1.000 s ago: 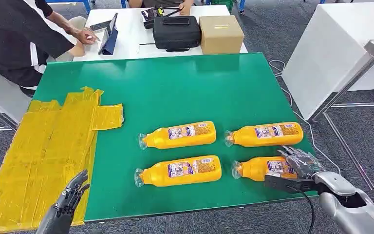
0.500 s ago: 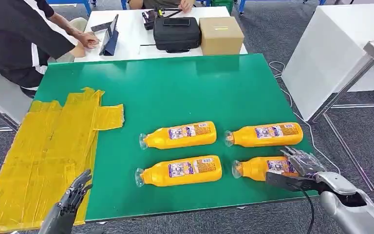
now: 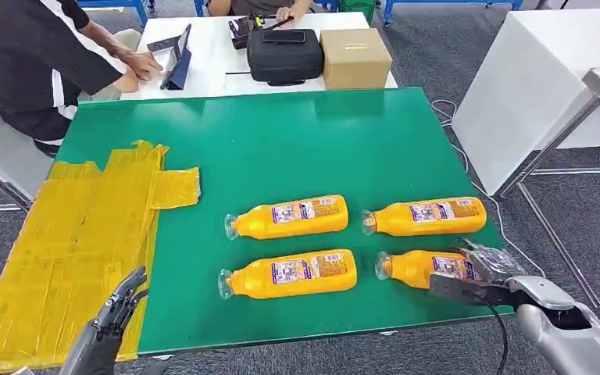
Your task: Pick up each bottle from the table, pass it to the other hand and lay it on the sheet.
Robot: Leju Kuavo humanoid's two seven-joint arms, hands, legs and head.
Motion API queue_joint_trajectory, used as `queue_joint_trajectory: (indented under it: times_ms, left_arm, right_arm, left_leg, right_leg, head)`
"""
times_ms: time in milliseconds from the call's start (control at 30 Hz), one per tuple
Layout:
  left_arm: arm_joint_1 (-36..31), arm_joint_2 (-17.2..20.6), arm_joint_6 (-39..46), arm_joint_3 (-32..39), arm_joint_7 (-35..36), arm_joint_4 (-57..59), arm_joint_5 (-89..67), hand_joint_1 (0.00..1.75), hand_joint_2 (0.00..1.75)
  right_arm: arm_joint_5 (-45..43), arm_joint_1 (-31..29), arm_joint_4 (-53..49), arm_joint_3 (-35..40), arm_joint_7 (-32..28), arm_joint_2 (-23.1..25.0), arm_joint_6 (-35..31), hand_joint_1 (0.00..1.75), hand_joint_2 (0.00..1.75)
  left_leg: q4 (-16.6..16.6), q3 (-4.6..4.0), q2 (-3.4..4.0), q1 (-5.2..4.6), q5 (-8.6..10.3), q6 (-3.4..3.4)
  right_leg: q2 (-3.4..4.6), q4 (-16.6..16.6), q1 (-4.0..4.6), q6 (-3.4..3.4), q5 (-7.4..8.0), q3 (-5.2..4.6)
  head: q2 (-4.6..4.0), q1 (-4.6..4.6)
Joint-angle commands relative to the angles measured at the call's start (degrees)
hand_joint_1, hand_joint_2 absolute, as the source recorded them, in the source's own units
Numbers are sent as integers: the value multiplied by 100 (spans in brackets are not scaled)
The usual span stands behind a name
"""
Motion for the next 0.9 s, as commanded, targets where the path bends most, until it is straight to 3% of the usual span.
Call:
queue_joint_trajectory:
  times_ms: [33,133,200,267,333,600,833,900]
  left_arm:
    - [-2,-31,48,-5,-14,227,-67,0,175]
    - [72,-6,101,-16,-16,160,-66,0,175]
    - [123,-23,181,-3,-4,117,-67,0,175]
    - [142,-19,187,-7,-2,98,-69,0,175]
    - [163,-17,236,-20,25,86,-65,0,175]
    - [294,7,407,-225,51,-5,-105,0,175]
    - [216,86,425,-327,51,101,-105,0,175]
    - [159,300,439,-518,-133,282,162,0,175]
  right_arm:
    - [102,83,708,443,-27,342,-298,155,175]
    - [96,114,569,440,-59,326,-544,173,175]
    - [291,188,407,390,-61,383,-1030,175,175]
    - [301,182,372,407,-51,408,-1037,175,175]
    - [127,357,120,230,-215,510,-1470,175,175]
    - [-643,1423,-1825,-153,-432,670,-2528,175,175]
    - [-864,1741,-2353,-171,-396,617,-2712,175,175]
    - [-1560,2148,-2973,-178,-695,537,-2892,175,175]
  left_leg:
    - [-14,12,-20,8,6,-11]
    - [-16,11,-22,10,7,-14]
    - [-13,17,-9,9,2,-14]
    - [-11,22,-3,8,1,-11]
    - [-9,24,5,8,-1,-9]
    - [-4,21,11,6,-8,-7]
    - [-6,-14,-15,2,-2,-4]
    - [-4,-24,-22,-2,3,0]
  right_leg:
    - [-2,-25,6,-1,6,21]
    - [4,-33,7,2,9,24]
    - [15,-28,7,3,9,28]
    - [15,-26,7,4,9,30]
    - [19,-23,7,4,9,30]
    - [20,-13,6,-1,6,26]
    - [9,-8,4,1,-1,53]
    - [-6,-2,0,3,-1,41]
  head:
    - [2,0]
    - [0,2]
    - [0,0]
    - [0,2]
    - [0,2]
    - [0,2]
    - [0,-4]
    - [0,-2]
